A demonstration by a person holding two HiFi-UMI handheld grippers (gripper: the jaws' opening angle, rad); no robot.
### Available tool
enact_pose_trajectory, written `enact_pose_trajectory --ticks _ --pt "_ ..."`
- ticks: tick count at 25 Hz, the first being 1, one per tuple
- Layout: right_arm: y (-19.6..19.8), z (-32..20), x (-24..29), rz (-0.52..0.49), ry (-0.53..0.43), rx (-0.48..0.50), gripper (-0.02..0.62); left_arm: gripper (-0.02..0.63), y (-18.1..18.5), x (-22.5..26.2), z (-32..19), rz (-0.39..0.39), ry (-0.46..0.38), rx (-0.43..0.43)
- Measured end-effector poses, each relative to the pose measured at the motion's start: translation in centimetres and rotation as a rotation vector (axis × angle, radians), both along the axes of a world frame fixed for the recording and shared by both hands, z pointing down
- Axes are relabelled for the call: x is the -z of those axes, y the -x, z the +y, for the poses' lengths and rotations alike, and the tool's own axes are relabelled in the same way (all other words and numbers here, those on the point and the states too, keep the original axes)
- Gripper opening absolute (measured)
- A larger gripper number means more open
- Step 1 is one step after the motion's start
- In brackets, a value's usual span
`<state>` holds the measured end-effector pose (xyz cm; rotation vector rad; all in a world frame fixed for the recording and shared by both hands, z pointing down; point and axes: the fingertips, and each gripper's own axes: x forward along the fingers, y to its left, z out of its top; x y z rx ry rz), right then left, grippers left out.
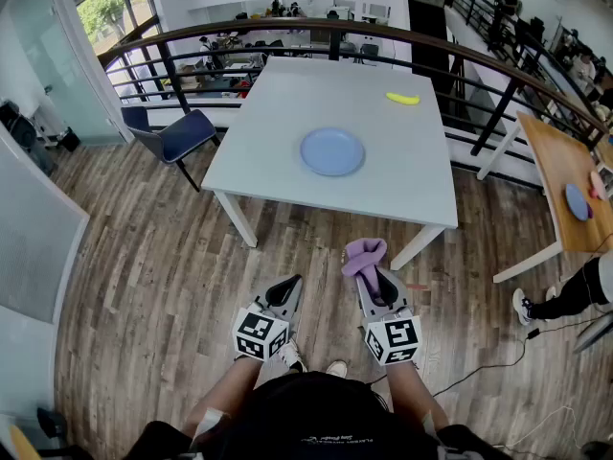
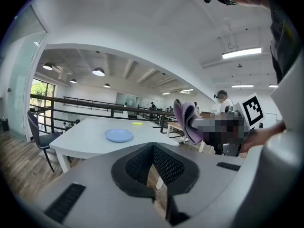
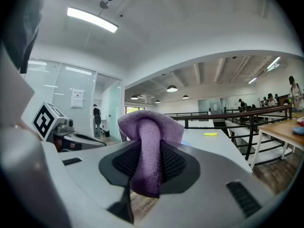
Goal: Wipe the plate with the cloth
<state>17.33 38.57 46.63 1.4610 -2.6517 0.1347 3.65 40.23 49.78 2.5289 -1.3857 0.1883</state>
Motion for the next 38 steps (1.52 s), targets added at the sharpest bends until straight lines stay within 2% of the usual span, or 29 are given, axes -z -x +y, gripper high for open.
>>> enact_pose_trajectory --ticks 11,19,24,30,38 --pt "2.6 -0.6 0.7 0.029 -0.022 0.02 0.114 0.007 2.9 0.5 -1.2 0.016 -0.015 0.033" --pt "4.0 -1.6 1.8 -0.052 -0.04 -0.025 0.115 0.006 4.7 1.2 -2.2 0.039 -0.028 0.024" --pt "6.2 -2.8 1.7 -0.039 -0.043 -0.042 0.115 0.006 6.9 0.9 -3.0 0.049 -0.025 0.002" --pt "9.7 -5.2 1.8 -0.091 -0.007 -0.088 0.115 0.007 10.5 0.0 -4.8 0.054 -0.006 -0.005" --pt "13.0 -6.8 2.9 -0.053 -0.03 -0.089 0.116 0.007 13.5 0.3 -7.7 0.077 -0.02 -0.016"
